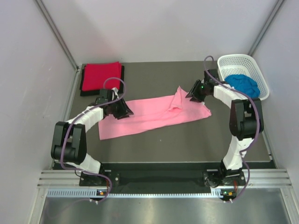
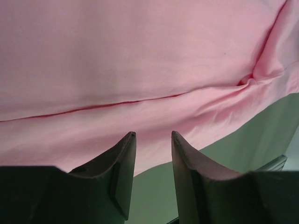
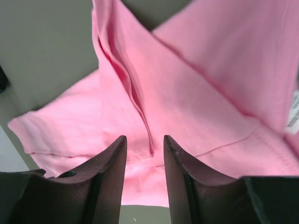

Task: Fold and stack the t-shirts
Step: Fold the tshirt

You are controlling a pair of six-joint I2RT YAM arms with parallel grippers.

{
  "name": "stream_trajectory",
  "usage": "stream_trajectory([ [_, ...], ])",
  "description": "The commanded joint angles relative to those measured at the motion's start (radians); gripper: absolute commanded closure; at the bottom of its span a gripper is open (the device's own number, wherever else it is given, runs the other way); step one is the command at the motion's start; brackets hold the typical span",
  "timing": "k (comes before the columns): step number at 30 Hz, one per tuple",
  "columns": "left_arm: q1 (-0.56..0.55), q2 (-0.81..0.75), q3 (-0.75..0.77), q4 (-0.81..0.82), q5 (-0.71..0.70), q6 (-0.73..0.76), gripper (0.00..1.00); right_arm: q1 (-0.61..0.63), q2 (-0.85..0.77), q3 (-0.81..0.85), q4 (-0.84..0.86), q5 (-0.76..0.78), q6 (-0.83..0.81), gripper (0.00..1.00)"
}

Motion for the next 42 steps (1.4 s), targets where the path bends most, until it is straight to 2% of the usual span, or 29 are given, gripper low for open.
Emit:
stream_trajectory([
  [1,-0.002,-0.007,-0.020,0.077,0.067,-0.017,0.59,0.050,-0.090,-0.107,0.067,0.023,0.077,0.62],
  [7,-0.002,-0.012,-0.040,0.086,0.079,-0.013,0.59,0.110,-0.134,-0.245,0.176,0.050,0.261,0.60],
  [13,-0.001,-0.018,-0.048,0.074,0.070,0.003,0.59,0.150,-0.150,-0.293,0.222,0.115,0.354,0.59],
  [21,-0.001,-0.013,-0.046,0.069,0.065,0.013,0.60,0.164,-0.137,-0.294,0.239,0.142,0.408,0.61],
  [27,-0.001,-0.012,-0.045,0.071,0.070,0.012,0.60,0.164,-0.140,-0.290,0.227,0.150,0.418,0.68],
  [30,-0.001,-0.021,-0.043,0.068,0.071,0.018,0.60,0.164,-0.163,-0.267,0.174,0.171,0.352,0.68],
  [36,-0.001,-0.039,-0.030,0.035,0.073,0.041,0.60,0.169,-0.206,-0.241,0.103,0.251,-0.051,0.66],
  [38,-0.001,-0.044,-0.031,0.041,0.088,0.040,0.60,0.175,-0.217,-0.251,0.138,0.210,-0.212,0.60],
  [40,-0.002,-0.046,-0.034,0.049,0.103,0.041,0.60,0.179,-0.228,-0.270,0.169,0.141,-0.344,0.61],
  [42,-0.001,-0.040,-0.034,0.049,0.119,0.044,0.60,0.188,-0.229,-0.267,0.181,0.135,-0.432,0.64],
])
